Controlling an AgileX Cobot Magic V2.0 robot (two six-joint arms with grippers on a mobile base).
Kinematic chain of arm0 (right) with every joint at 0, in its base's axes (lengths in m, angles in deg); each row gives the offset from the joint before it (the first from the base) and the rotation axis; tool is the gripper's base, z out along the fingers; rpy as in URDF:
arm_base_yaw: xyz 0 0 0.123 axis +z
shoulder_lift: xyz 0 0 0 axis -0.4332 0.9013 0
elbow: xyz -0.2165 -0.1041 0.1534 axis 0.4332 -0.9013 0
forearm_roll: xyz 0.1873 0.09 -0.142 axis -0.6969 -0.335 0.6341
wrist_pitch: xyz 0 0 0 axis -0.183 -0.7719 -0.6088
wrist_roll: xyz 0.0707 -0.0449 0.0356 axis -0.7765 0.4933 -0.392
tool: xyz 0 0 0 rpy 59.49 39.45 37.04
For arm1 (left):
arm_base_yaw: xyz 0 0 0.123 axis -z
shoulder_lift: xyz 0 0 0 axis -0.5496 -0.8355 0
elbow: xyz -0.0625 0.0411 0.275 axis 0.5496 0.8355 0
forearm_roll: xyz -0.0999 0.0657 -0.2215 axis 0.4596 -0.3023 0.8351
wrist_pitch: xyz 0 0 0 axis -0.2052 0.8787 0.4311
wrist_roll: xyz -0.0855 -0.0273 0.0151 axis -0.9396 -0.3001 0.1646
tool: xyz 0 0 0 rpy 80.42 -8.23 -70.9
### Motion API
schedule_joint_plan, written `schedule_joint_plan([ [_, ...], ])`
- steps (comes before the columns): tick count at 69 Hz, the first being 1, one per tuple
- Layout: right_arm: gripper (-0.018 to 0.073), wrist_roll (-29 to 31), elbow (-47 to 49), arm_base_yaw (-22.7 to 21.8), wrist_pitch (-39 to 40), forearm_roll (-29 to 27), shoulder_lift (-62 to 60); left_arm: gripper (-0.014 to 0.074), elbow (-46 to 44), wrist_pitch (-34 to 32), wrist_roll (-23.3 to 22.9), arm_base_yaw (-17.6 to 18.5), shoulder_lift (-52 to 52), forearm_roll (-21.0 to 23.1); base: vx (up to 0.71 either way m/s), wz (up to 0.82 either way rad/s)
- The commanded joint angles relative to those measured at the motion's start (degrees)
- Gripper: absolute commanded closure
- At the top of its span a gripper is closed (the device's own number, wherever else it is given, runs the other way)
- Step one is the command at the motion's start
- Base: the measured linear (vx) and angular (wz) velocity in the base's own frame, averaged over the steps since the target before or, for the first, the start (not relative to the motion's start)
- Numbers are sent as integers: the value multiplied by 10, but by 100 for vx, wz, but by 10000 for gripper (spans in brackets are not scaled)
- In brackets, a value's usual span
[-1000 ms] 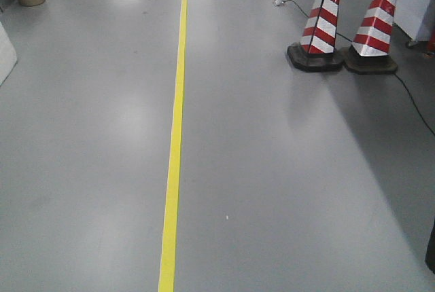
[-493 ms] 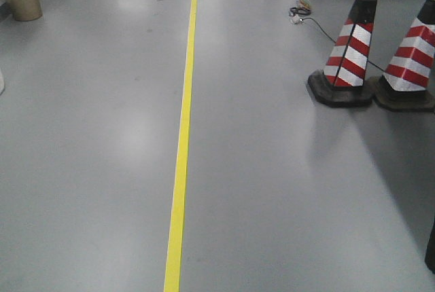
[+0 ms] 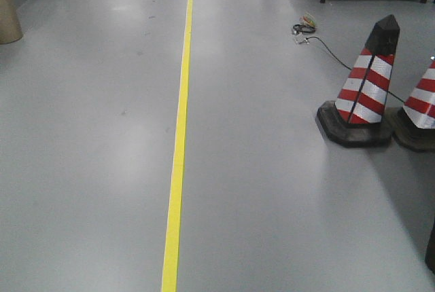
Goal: Move and align brake pads A on conveyor
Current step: 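Drive along the yellow floor line past the striped cones, then turn and approach the black belt conveyor with both pads held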
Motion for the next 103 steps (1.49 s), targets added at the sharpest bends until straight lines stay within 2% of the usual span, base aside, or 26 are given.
schedule_joint_plan([
  [1,564,7,18,-4,57,3,3,603,-16,-52,-1,-1,-9,-5,74,-2],
  [51,564,7,18,-4,57,3,3,603,-16,-52,-1,-1,-9,-5,67,-2],
  [103,564,7,18,-4,57,3,3,603,-16,-52,-1,-1,-9,-5,53,-3],
])
